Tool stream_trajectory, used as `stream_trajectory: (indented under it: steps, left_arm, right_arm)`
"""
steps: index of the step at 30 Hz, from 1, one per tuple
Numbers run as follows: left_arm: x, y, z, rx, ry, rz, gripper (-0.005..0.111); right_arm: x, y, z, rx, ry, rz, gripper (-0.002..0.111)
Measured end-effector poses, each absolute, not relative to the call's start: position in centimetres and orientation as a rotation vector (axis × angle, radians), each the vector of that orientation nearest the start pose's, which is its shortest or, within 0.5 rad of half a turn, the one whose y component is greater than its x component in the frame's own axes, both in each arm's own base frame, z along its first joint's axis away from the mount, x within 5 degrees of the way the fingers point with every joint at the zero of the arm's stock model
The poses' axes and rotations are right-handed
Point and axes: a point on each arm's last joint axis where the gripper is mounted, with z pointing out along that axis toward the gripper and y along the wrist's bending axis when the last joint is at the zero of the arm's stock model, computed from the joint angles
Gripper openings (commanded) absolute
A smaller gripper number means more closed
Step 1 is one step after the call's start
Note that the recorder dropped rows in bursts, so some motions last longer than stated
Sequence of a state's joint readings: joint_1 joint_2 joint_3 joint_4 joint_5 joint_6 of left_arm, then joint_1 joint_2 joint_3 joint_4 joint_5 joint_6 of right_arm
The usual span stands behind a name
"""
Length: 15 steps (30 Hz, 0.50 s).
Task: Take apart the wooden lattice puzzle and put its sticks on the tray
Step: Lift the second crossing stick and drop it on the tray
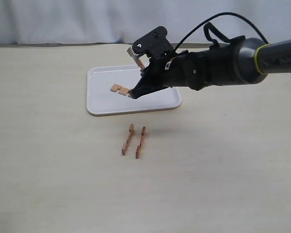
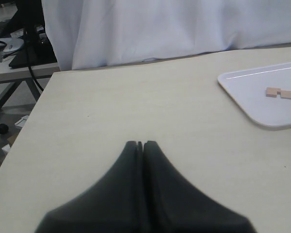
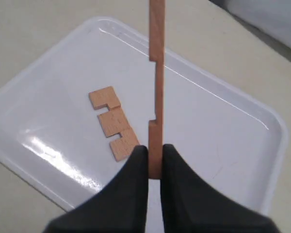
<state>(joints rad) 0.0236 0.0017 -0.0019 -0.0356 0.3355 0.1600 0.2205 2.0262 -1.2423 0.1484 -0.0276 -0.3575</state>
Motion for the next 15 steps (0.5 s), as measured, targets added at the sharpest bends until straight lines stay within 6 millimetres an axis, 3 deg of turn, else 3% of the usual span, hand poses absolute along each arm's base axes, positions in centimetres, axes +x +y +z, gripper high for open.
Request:
stream_trajectory:
  steps: [5,10,15]
  left_arm:
    - [5.4,0.0,18.3,0.102,1.817,0.096,0.0]
    - [5.4,0.0,18.3,0.102,1.817,0.096,0.0]
    - [5.4,0.0,18.3,0.102,1.817,0.096,0.0]
  right_arm:
    - [43.3,9.1,12.8,-0.32,2.227,0.041,0.01]
    - [43.5,8.9,12.6,-0.234,2.223,0.059,0.05]
    - [43.2,8.7,12.3,-0.191,2.285,0.091,0.056]
